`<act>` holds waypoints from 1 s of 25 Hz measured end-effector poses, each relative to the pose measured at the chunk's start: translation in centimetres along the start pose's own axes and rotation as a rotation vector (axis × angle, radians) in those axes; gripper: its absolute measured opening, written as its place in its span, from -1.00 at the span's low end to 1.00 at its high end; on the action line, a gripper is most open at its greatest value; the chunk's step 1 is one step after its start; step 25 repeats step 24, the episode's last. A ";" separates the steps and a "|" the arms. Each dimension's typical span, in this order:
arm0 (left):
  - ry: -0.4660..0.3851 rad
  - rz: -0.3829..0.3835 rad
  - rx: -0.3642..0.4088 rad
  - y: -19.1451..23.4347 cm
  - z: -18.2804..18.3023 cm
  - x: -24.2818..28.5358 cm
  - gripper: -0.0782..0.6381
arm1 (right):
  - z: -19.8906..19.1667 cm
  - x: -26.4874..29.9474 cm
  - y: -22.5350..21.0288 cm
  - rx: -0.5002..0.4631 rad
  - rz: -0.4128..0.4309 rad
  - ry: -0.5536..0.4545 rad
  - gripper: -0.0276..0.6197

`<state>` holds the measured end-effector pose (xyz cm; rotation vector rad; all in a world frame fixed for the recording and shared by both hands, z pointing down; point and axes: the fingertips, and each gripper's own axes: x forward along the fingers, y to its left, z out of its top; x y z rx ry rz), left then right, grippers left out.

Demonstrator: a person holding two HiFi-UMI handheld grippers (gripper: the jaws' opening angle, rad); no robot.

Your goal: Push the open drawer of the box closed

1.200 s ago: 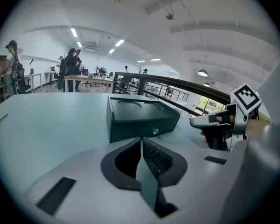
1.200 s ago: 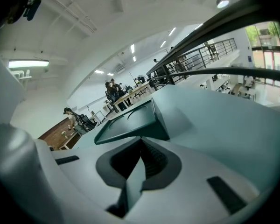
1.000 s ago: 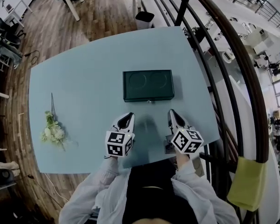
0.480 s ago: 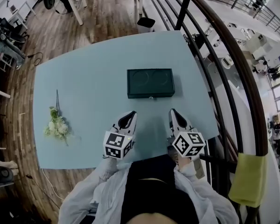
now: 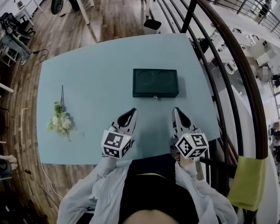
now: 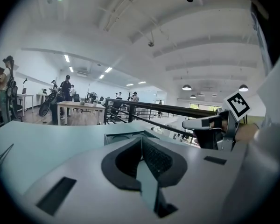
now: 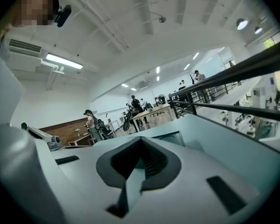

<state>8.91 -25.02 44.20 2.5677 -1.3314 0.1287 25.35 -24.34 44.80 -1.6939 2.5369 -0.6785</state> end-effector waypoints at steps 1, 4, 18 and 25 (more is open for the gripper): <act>0.000 0.005 -0.002 0.1 0.0 -0.1 -0.72 | 0.1 0.0 0.0 0.007 -0.003 -0.007 -0.89; -0.006 0.014 -0.016 0.3 0.0 0.1 -0.72 | 0.4 0.0 -0.2 0.018 -0.003 -0.016 -0.89; 0.007 0.024 -0.044 -0.1 -0.8 0.2 -0.72 | -0.5 -0.1 0.0 0.028 0.012 0.014 -0.89; 0.016 0.024 -0.042 0.5 -1.3 0.1 -0.72 | -1.2 0.2 0.1 0.032 0.010 0.021 -0.89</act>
